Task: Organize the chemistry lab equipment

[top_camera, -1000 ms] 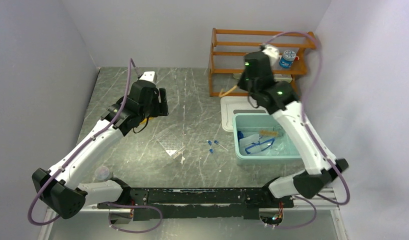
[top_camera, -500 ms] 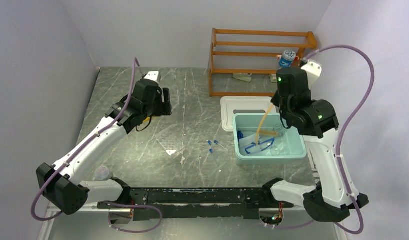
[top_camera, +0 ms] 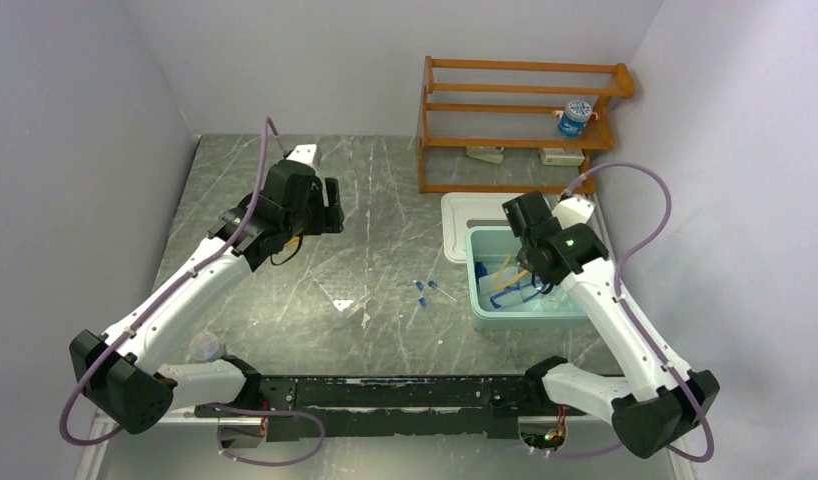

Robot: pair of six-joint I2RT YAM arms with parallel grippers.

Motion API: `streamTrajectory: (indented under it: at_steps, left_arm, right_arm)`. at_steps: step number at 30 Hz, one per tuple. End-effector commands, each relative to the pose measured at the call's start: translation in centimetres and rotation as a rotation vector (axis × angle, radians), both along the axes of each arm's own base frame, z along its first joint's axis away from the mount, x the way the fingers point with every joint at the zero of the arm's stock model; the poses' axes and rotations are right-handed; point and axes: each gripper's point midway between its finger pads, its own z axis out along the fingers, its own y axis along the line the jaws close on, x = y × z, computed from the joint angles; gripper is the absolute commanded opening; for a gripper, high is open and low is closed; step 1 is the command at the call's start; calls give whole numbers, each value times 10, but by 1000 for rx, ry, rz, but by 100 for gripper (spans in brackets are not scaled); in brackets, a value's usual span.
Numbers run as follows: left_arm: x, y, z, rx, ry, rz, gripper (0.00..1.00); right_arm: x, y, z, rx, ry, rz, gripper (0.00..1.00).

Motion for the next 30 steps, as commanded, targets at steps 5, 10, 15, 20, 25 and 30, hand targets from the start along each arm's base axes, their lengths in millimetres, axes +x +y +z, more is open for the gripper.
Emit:
streamTrajectory:
  at_steps: [5, 10, 15, 20, 25, 30]
  left_arm:
    - [-2, -5, 7, -35, -20, -13, 75]
    - [-3, -5, 6, -32, -20, -17, 75]
    - [-2, -6, 6, -37, -22, -22, 75]
    - [0, -8, 7, -45, -25, -22, 75]
    - [0, -11, 6, -56, -23, -28, 75]
    - [-2, -13, 2, -69, -15, -40, 75]
  right_arm:
    - [5, 17, -55, 186, 22, -98, 0]
    - [4, 3, -63, 95, 66, -118, 8]
    - [9, -23, -35, -62, 37, -150, 42]
    - [24, -31, 8, -131, -35, -134, 56]
    - [62, 9, 40, -23, -136, 116, 59]
    - [87, 75, 62, 167, -234, 452, 60]
